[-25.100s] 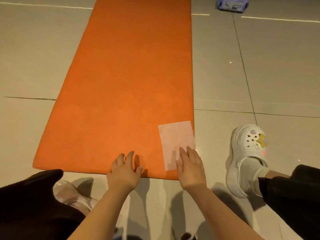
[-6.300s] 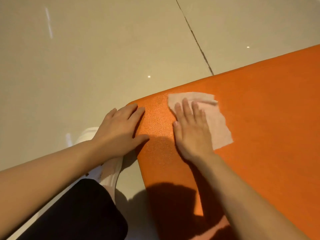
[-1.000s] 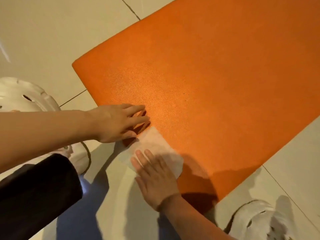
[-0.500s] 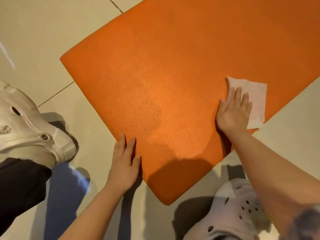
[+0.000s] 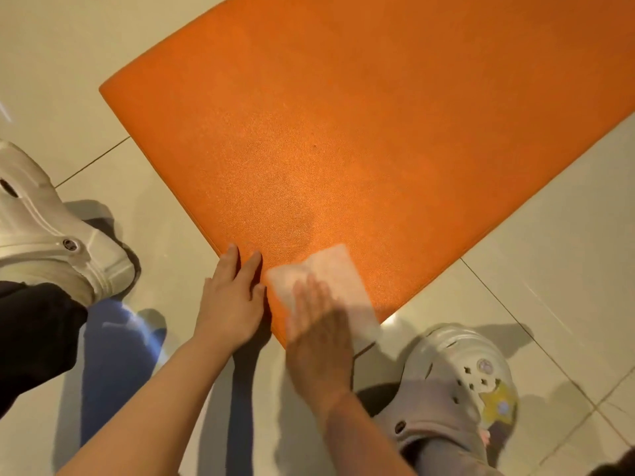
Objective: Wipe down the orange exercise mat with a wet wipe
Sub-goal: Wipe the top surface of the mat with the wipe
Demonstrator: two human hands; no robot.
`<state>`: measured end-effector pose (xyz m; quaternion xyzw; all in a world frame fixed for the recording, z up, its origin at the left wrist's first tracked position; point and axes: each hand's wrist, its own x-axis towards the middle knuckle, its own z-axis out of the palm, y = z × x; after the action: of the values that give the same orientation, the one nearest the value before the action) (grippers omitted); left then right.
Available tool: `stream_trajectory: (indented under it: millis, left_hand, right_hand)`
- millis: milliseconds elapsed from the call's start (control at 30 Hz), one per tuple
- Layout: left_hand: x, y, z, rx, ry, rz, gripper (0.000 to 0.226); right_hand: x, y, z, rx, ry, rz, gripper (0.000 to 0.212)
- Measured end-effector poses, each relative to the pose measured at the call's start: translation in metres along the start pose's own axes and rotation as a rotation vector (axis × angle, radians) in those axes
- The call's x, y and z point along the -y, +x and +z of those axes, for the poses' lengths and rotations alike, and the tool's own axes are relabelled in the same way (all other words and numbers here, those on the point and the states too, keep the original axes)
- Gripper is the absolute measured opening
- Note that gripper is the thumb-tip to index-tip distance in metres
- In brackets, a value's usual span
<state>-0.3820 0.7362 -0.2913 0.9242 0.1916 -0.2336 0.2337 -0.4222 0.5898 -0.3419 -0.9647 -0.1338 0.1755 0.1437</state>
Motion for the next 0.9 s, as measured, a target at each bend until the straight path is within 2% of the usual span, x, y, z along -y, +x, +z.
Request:
stream_trajectory:
  millis: [133, 200, 300, 433, 533, 600, 700, 767, 833, 900]
  left_hand:
    - [0.007, -0.003, 0.003, 0.056, 0.164, 0.031, 0.077]
    - [0.008, -0.002, 0.006, 0.065, 0.163, 0.032, 0.085]
    - [0.008, -0.001, 0.007, 0.054, 0.138, 0.035, 0.088]
    - [0.007, -0.003, 0.003, 0.04, 0.164, 0.026, 0.087]
    - [0.005, -0.003, -0.003, 0.084, 0.236, 0.012, 0.086]
    - [0.002, -0.003, -0.007, 0.11, 0.28, 0.006, 0.081]
    - [-0.004, -0.006, -0.023, 0.178, 0.307, 0.012, 0.062]
    - [-0.01, -0.014, -0.038, 0.209, 0.302, 0.044, 0.055]
    - [-0.015, -0.031, -0.048, 0.158, 0.227, 0.062, 0.053]
    - [-0.021, -0.054, -0.05, 0.086, 0.029, 0.029, 0.048]
  right_hand:
    - [-0.083, 0.065, -0.038, -0.239, 0.056, 0.283, 0.059]
    - [-0.137, 0.098, -0.072, -0.241, 0.119, 0.379, 0.068]
    - [-0.18, 0.123, -0.103, -0.232, 0.151, 0.463, 0.068]
    - [-0.134, 0.097, -0.073, -0.345, 0.219, 0.541, 0.064]
    - [-0.071, 0.051, -0.039, -0.327, 0.243, 0.509, 0.059]
    - [-0.031, 0.015, -0.017, -0.257, 0.182, 0.443, 0.058]
    - [0.016, -0.032, -0.001, -0.127, 0.156, 0.379, 0.059]
    - [0.032, -0.047, -0.002, -0.027, 0.216, 0.365, 0.057]
    - [0.038, -0.057, -0.007, 0.031, 0.32, 0.35, 0.059]
    - [0.041, -0.067, -0.012, 0.077, 0.414, 0.327, 0.061]
